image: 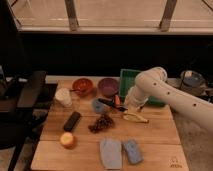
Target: Place brush in paper cup
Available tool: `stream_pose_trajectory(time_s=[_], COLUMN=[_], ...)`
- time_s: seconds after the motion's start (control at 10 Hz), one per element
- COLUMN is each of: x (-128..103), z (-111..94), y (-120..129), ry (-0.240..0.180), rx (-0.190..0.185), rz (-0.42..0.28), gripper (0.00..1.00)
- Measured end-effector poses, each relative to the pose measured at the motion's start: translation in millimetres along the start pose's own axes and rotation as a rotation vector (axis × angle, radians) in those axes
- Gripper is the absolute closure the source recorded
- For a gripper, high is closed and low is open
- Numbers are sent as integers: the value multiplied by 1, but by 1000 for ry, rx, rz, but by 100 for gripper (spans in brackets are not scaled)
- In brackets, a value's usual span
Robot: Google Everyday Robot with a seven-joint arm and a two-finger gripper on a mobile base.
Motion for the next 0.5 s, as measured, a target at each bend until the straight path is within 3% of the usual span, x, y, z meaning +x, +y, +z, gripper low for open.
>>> stream_pose_trajectory(time_s=[0.5], x=[3], z=[-1], y=[1], ry=[2], rx=[0], rz=[4], gripper=[82])
